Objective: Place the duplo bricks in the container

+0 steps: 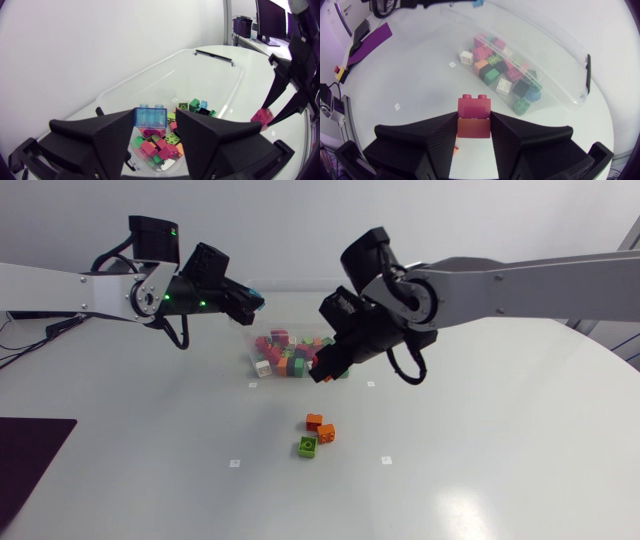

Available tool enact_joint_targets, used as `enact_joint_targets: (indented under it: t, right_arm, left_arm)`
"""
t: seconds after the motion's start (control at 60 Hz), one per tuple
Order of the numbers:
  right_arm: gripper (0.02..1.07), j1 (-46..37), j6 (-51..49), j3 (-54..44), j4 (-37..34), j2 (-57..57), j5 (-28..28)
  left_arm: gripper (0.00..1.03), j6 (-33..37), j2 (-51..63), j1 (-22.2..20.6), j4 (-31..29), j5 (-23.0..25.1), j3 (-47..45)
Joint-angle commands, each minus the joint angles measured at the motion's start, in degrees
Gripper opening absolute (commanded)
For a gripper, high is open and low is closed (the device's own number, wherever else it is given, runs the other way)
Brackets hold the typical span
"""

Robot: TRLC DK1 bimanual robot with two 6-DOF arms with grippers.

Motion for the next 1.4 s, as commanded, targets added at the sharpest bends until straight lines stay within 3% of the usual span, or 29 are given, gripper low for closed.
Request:
enact_joint_targets:
  t: [0.0, 0.4, 0.617, 1.1, 1.383]
  right_arm:
    - [0.4, -0.82, 0.95, -1.29, -1.19, -3.27, -0.49]
    - [0.4, -4.51, 2.62, 3.37, -0.93, -5.64, -2.68]
    - [0.4, -5.13, 4.2, 7.33, 0.74, -3.53, -2.95]
    - [0.4, -6.36, 5.6, 14.36, 6.36, 5.08, -2.51]
    - [0.4, -7.5, 6.13, 20.25, 6.89, 10.88, -1.98]
  left_arm:
    - [0.98, 0.33, 1.72, -1.56, 0.6, -1.06, 1.36]
    - [0.98, 5.86, -8.92, -2.09, 0.16, -1.32, -8.22]
    - [0.98, 13.6, -15.16, -3.41, -3.27, 2.37, -16.57]
    - [0.98, 26.43, -15.6, -11.67, -11.88, 5.0, -23.17]
    - [0.98, 30.39, -11.29, -15.63, -12.49, 4.92, -25.19]
